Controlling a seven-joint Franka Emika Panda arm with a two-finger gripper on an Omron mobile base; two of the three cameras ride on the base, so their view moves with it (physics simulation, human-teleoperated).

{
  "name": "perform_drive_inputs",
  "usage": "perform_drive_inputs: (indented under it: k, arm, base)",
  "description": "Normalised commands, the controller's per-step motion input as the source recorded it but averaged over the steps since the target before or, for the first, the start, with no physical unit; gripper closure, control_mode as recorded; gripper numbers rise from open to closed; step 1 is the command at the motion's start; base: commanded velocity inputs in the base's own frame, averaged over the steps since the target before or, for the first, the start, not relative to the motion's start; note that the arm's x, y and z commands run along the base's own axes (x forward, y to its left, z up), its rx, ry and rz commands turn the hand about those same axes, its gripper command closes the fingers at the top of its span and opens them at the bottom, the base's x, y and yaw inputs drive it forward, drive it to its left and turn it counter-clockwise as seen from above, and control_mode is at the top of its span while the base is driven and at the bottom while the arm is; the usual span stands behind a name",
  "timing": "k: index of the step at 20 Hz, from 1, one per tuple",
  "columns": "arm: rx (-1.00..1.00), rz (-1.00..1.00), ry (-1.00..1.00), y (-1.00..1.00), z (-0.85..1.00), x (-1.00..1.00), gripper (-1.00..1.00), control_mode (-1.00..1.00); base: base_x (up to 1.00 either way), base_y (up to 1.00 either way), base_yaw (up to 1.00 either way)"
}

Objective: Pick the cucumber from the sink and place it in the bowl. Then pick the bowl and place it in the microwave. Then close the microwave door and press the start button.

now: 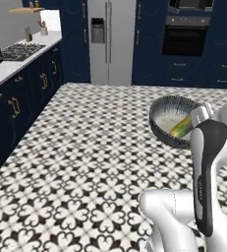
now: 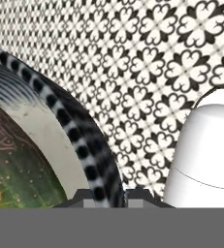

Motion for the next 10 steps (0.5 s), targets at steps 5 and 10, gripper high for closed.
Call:
perform_drive_inputs:
  k: [5,10]
  arm:
    - [0.0,0.0,0.0,0.0,0.0,0.0,1.0,1.0]
    - [0.0,0.0,0.0,0.0,0.0,0.0,1.0,1.0]
  base:
    - [0.62,-1.0,0.0]
    - [0.49,-1.0,0.0]
